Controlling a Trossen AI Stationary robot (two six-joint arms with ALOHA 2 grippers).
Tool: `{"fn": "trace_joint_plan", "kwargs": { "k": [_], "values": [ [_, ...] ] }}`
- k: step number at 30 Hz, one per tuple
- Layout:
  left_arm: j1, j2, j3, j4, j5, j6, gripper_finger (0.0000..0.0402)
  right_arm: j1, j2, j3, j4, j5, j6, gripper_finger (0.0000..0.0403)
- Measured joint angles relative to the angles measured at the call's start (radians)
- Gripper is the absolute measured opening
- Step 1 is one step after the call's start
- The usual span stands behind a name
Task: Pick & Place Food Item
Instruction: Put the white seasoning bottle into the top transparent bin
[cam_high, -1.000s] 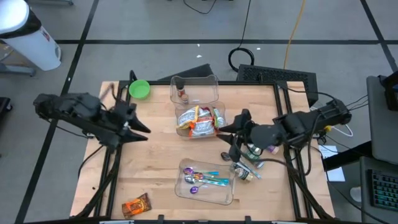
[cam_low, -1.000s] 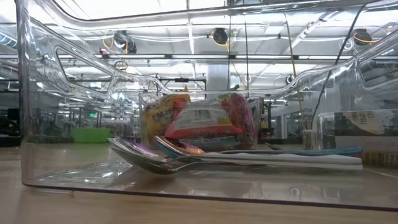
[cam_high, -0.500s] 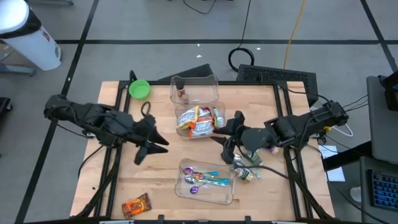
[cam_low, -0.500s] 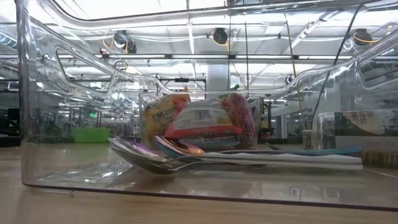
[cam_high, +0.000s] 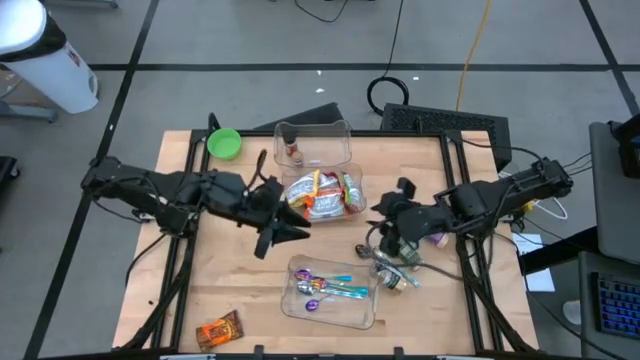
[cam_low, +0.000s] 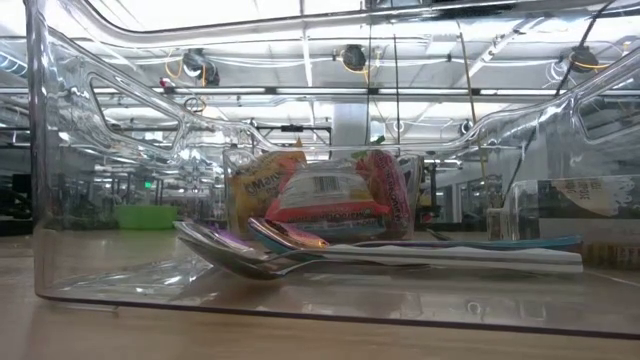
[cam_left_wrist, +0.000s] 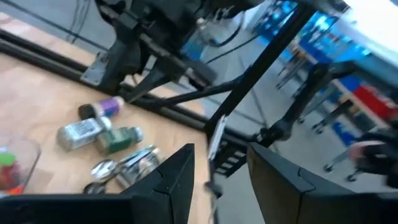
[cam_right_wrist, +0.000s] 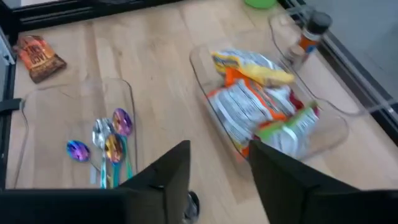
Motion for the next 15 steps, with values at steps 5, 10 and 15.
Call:
{"fn": "trace_joint_plan", "kwargs": {
  "k": [5, 10, 15],
  "values": [
    [0.039, -0.009, 0.0, 0.014, 0.027, -0.025, 0.0152, 0.0, -0.1, -0.091, -0.039, -0.028, 0.069, 0.0234],
    [0.057, -0.01, 0.0, 0.023, 0.028, -0.022, 0.0152, 0.0, -0.199, -0.177, -0.115, -0.157, 0.133, 0.0285],
    [0.072, -0.01, 0.0, 0.017, 0.03, 0.01, 0.0152, 0.0, -0.291, -0.298, -0.151, -0.291, 0.259, 0.0305]
  ]
}}
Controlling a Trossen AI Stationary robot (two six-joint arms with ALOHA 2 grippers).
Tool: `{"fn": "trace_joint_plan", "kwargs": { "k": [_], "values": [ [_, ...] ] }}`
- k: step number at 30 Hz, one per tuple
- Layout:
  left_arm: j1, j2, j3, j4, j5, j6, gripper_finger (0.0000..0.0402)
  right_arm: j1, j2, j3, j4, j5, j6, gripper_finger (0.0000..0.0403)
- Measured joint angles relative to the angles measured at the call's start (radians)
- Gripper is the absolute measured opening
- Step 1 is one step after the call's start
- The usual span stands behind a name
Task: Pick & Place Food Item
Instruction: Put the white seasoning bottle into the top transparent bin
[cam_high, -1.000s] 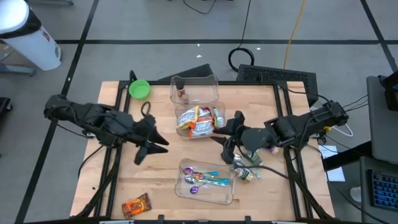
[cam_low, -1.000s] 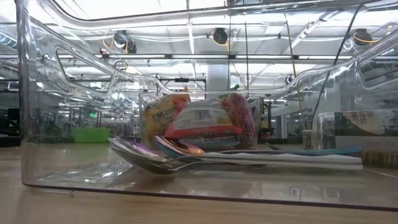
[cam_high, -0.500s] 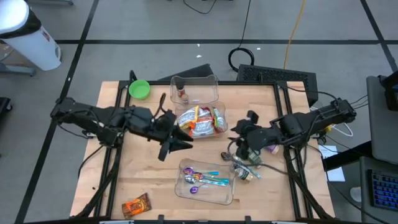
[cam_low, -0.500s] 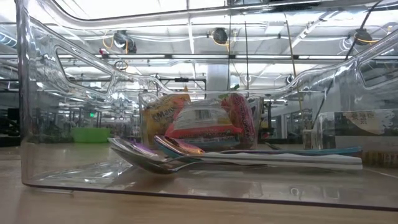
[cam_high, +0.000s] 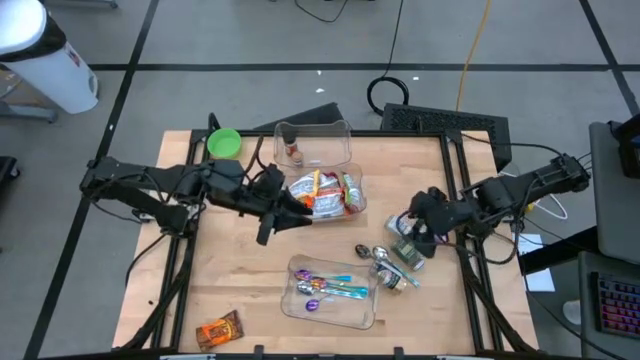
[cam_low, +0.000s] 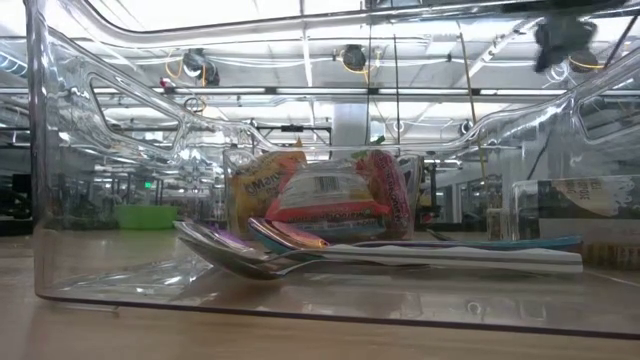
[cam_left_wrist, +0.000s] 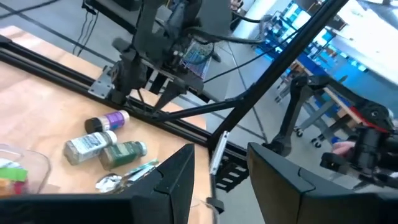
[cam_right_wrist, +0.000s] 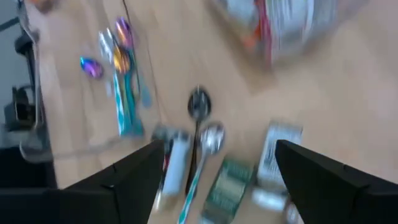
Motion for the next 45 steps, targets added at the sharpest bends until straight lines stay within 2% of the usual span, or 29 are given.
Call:
{"fn": "trace_joint_plan", "kwargs": {
  "k": [4, 8, 13, 20, 30, 37, 45],
  "values": [
    [0.018, 0.0, 0.0, -0.018, 0.0, 0.051, 0.0152, 0.0, -0.039, -0.098, 0.0, -0.07, 0.058, 0.0305],
    [0.04, 0.0, 0.0, -0.063, 0.0, 0.061, 0.0152, -0.001, -0.045, -0.147, -0.031, -0.073, 0.052, 0.03],
    [0.06, 0.0, 0.0, -0.126, 0.029, 0.058, 0.0152, -0.03, -0.02, -0.154, -0.097, -0.078, 0.018, 0.0298],
    [0.063, 0.0, 0.0, -0.138, 0.072, 0.075, 0.0152, -0.107, 0.057, -0.154, -0.096, -0.178, -0.065, 0.0296],
    [0.08, 0.0, 0.0, -0.137, 0.069, 0.105, 0.0152, -0.215, 0.168, -0.154, -0.08, -0.175, -0.193, 0.0293],
    [0.09, 0.0, 0.0, -0.136, 0.071, 0.053, 0.0152, -0.273, 0.247, -0.154, -0.044, -0.174, -0.316, 0.0293],
    [0.087, 0.0, 0.0, -0.136, 0.149, -0.008, 0.0152, -0.326, 0.323, -0.173, 0.056, -0.182, -0.338, 0.0293]
  ]
}}
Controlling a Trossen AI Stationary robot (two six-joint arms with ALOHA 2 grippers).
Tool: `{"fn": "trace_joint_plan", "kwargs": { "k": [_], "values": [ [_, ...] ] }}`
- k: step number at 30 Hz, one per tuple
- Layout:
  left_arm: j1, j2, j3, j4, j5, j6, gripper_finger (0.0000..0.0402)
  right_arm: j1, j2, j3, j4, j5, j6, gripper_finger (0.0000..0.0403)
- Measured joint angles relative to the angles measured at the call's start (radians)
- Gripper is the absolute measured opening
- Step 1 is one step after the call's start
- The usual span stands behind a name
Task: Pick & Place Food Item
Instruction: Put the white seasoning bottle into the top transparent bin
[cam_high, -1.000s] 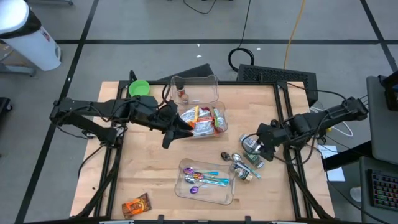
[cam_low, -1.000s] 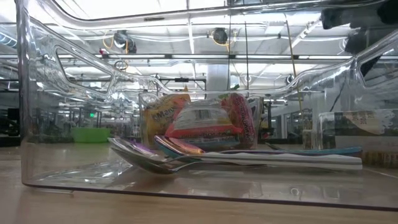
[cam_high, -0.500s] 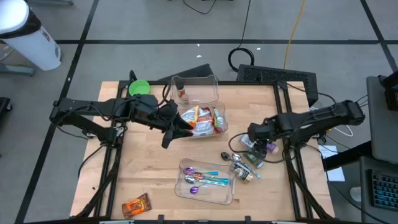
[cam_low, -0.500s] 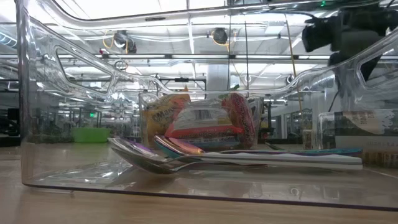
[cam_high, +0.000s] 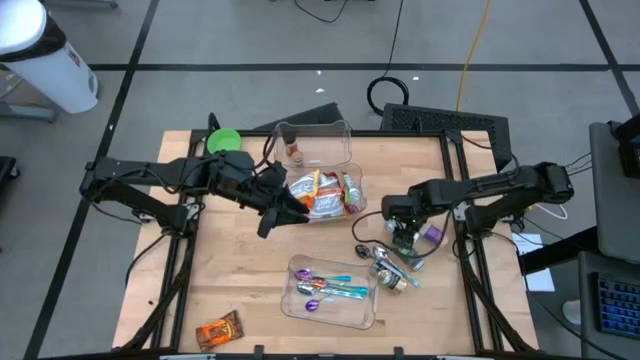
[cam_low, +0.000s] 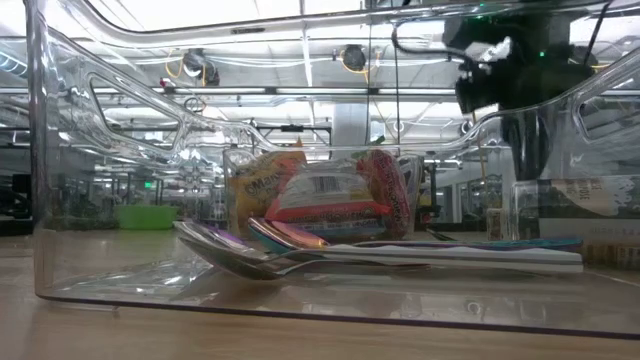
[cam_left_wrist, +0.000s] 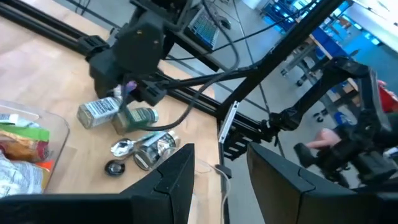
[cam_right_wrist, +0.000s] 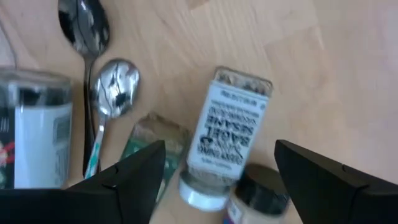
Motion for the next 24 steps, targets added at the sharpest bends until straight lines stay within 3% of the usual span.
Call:
{"fn": "trace_joint_plan", "kwargs": {
  "k": [16, 24],
  "values": [
    [-0.016, 0.0, 0.0, 0.001, -0.005, 0.051, 0.0152, -0.017, 0.065, -0.105, 0.139, -0.022, 0.156, 0.0293],
    [-0.016, 0.0, 0.0, 0.001, -0.012, 0.104, 0.0152, -0.084, 0.068, -0.148, 0.202, -0.012, 0.212, 0.0293]
  ]
}}
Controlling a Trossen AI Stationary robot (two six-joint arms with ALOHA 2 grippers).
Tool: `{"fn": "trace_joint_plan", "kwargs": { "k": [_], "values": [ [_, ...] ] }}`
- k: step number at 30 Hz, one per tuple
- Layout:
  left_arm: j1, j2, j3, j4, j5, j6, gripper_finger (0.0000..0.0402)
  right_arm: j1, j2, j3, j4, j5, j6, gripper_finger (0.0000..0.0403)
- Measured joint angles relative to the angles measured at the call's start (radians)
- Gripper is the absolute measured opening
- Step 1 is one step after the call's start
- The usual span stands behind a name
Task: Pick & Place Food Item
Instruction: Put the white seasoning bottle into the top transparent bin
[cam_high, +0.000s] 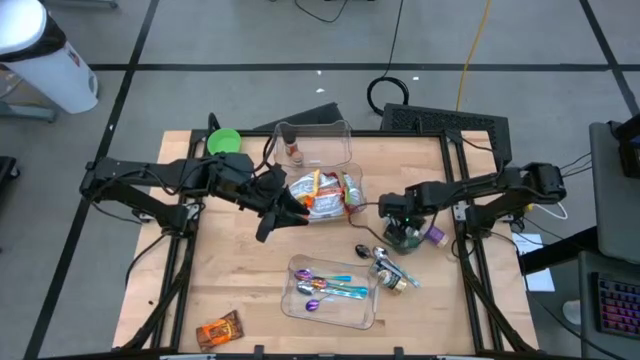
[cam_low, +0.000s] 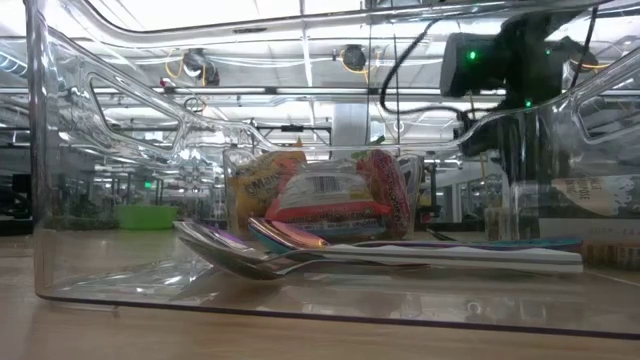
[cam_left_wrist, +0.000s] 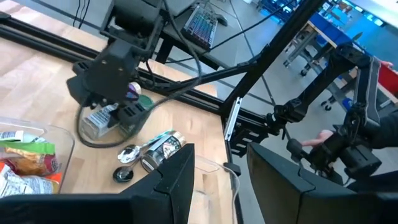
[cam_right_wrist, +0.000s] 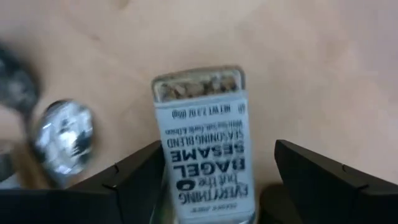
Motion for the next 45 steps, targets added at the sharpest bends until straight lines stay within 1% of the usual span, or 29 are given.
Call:
{"fn": "trace_joint_plan", "kwargs": {
  "k": [8, 19, 23, 26, 28, 31, 34, 40, 45],
  "values": [
    [0.0, 0.0, 0.0, 0.003, 0.0, 0.007, 0.0152, -0.024, 0.002, -0.023, 0.0, -0.004, -0.017, 0.0293],
    [0.0, 0.0, 0.0, 0.004, -0.002, -0.038, 0.0152, -0.024, 0.001, -0.07, 0.046, -0.005, -0.028, 0.0293],
    [-0.001, 0.0, 0.0, 0.007, -0.037, -0.041, 0.0152, -0.024, 0.001, -0.084, 0.054, -0.005, -0.016, 0.0289],
    [-0.001, 0.0, 0.0, 0.007, -0.044, -0.045, 0.0152, -0.024, 0.001, -0.086, 0.058, 0.002, -0.016, 0.0277],
    [-0.001, 0.0, 0.0, 0.007, -0.045, -0.045, 0.0152, -0.023, 0.001, -0.086, 0.074, 0.02, -0.016, 0.0261],
    [-0.001, 0.0, 0.0, 0.007, -0.048, -0.045, 0.0152, -0.024, 0.001, -0.085, 0.11, 0.025, -0.015, 0.0227],
    [-0.002, 0.0, 0.0, 0.007, -0.09, -0.041, 0.0152, -0.024, 0.001, -0.086, 0.164, 0.021, -0.016, 0.019],
    [-0.001, 0.0, 0.0, 0.007, -0.179, -0.015, 0.0152, -0.024, 0.001, -0.085, 0.298, -0.023, -0.015, 0.0189],
    [-0.001, 0.0, 0.0, 0.007, -0.184, -0.022, 0.0152, -0.026, -0.025, -0.083, 0.378, -0.06, 0.0, 0.0189]
  ]
}}
